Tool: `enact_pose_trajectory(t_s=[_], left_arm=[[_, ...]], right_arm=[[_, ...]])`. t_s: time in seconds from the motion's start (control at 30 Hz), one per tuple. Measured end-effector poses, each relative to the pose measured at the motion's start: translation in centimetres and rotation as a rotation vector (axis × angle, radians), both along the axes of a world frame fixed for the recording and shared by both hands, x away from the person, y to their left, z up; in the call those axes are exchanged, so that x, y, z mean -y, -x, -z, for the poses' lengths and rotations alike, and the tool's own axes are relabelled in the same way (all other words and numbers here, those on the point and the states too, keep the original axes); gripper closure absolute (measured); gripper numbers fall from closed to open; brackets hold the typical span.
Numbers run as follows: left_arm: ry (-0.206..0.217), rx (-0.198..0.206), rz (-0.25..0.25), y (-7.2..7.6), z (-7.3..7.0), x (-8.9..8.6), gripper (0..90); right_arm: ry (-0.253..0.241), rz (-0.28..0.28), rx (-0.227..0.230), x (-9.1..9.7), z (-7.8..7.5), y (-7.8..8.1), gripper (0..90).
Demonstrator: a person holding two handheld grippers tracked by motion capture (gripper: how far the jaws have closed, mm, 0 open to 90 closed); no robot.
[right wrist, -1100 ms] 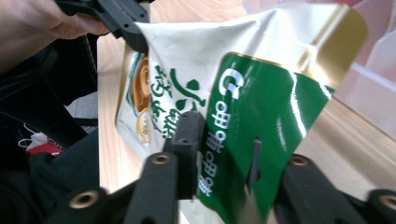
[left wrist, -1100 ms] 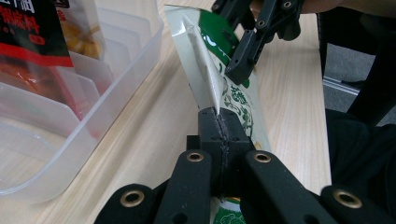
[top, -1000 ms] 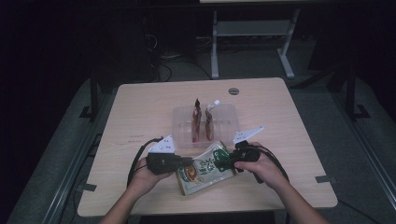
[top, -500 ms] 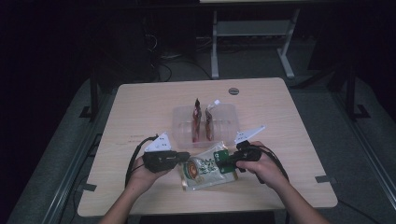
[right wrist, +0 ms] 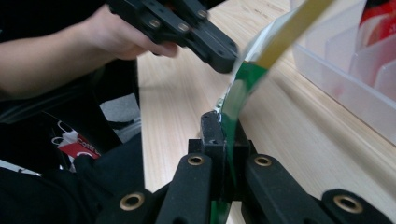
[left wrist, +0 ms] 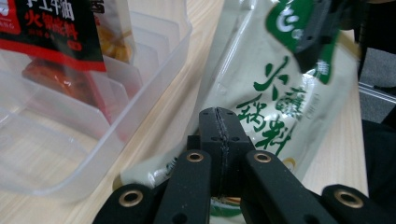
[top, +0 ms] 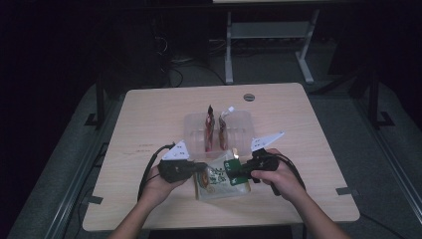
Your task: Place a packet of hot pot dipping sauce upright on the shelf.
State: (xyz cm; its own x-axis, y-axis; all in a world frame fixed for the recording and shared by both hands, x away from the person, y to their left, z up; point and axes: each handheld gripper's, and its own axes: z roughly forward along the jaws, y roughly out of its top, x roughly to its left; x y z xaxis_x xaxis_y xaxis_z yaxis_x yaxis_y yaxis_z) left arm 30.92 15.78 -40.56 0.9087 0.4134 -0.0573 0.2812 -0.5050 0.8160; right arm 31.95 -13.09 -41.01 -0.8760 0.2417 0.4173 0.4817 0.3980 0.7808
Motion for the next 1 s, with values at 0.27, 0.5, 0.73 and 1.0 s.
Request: enact_pose_trajectory(t_s=[0.27,0.5,0.73,1.0], left_arm=[[0.019,-0.03,0.031,-0.7,0.3,2.2,89.9],[0.035,-0.04,0.083,-0.6,0.6,4.3,89.9],[0.043,-0.055,0.092,-0.4,0.5,4.1,89.8],[0.058,-0.087,0.076,-0.4,0.1,2.2,83.4]], right_arm=[[-0.055,-0.032,0.009,-0.5,-1.3,-0.1,90.0],[-0.081,-0.058,0.015,-1.2,-1.9,-0.4,90.0],[-0.077,-0.063,0.025,-0.8,-2.1,-0.1,90.0],[-0.064,-0.055,0.045,-0.2,-2.3,0.2,90.0]])
